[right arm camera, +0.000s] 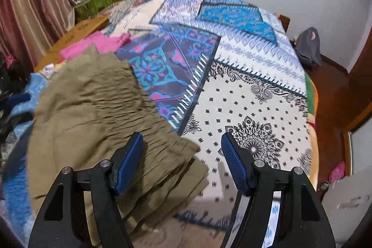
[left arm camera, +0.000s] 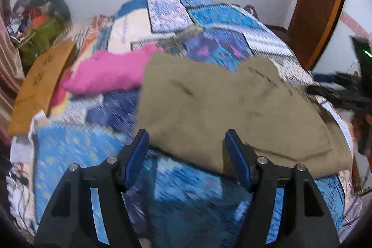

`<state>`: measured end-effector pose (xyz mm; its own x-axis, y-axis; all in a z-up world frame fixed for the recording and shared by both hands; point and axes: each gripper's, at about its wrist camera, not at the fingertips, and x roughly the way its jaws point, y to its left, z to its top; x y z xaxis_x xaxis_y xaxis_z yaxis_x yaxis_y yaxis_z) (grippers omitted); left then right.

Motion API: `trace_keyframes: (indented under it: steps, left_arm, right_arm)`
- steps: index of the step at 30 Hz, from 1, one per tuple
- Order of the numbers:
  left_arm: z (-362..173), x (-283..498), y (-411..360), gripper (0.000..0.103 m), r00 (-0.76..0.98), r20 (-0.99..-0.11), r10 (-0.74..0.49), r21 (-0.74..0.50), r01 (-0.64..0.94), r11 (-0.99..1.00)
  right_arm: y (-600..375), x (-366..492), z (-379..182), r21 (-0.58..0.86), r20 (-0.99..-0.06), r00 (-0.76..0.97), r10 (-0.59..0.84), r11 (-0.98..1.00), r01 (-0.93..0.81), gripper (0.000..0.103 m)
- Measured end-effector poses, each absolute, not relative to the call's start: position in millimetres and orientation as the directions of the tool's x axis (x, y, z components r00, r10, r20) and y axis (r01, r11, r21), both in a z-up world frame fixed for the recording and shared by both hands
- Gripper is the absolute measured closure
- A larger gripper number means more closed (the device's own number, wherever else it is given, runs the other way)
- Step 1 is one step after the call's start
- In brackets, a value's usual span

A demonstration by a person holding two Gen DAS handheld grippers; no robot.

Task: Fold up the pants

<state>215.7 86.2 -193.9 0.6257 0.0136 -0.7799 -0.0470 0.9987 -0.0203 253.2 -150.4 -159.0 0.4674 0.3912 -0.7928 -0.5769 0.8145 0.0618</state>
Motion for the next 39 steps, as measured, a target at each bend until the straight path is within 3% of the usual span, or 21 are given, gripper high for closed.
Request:
trace_keyframes:
  steps: [6, 11, 13, 17, 24, 31, 39]
  left_arm:
    - [-191.6, 244.5, 104.7, 0.035, 0.625, -0.781, -0.017, -0.003, 0.024, 1.0]
    - [-223.1, 260.2, 103.2, 0.037, 0.528, -0.843, -0.101, -0.058, 0.096, 0.994]
    - [-234.8, 261.5, 106.9, 0.04, 0.498, -0.857, -0.132, -0.102, 0.087, 0.991]
    - [-242.3, 257.6, 113.7, 0.058, 0.474, -0.858, -0.198, -0.193, 0.06, 0.979]
    - [-238.9, 233.2, 98.2, 0.061, 0.469, -0.875, -0.121, -0.12, 0.033, 0.992]
    - [-237.0, 210.0, 86.1, 0.061, 0.484, -0.868, -0.11, -0.146, -0.037, 0.989]
    - [-217.1, 211.1, 89.8, 0.062, 0.529, -0.845, -0.077, -0.107, -0.027, 0.994]
  right_arm:
    - [-153.0, 201.1, -133.9, 0.108, -0.752, 0.487, 0.444, 0.812, -0.573, 0.036]
    - [-145.0, 169.4, -143.9, 0.189, -0.758, 0.432, 0.49, 0.798, -0.573, 0.036]
    - [-140.5, 162.8, -154.6, 0.198, -0.775, 0.407, 0.483, 0.798, -0.569, 0.036]
    - [-139.1, 159.7, -173.8, 0.2, -0.794, 0.384, 0.471, 0.8, -0.566, 0.036]
    - [-146.9, 187.9, -184.7, 0.155, -0.812, 0.386, 0.439, 0.799, -0.582, 0.035]
    - [-160.7, 223.9, -196.3, 0.093, -0.821, 0.432, 0.372, 0.835, -0.542, 0.036]
    - [-171.5, 226.1, -184.8, 0.174, -0.79, 0.438, 0.429, 0.842, -0.511, 0.036]
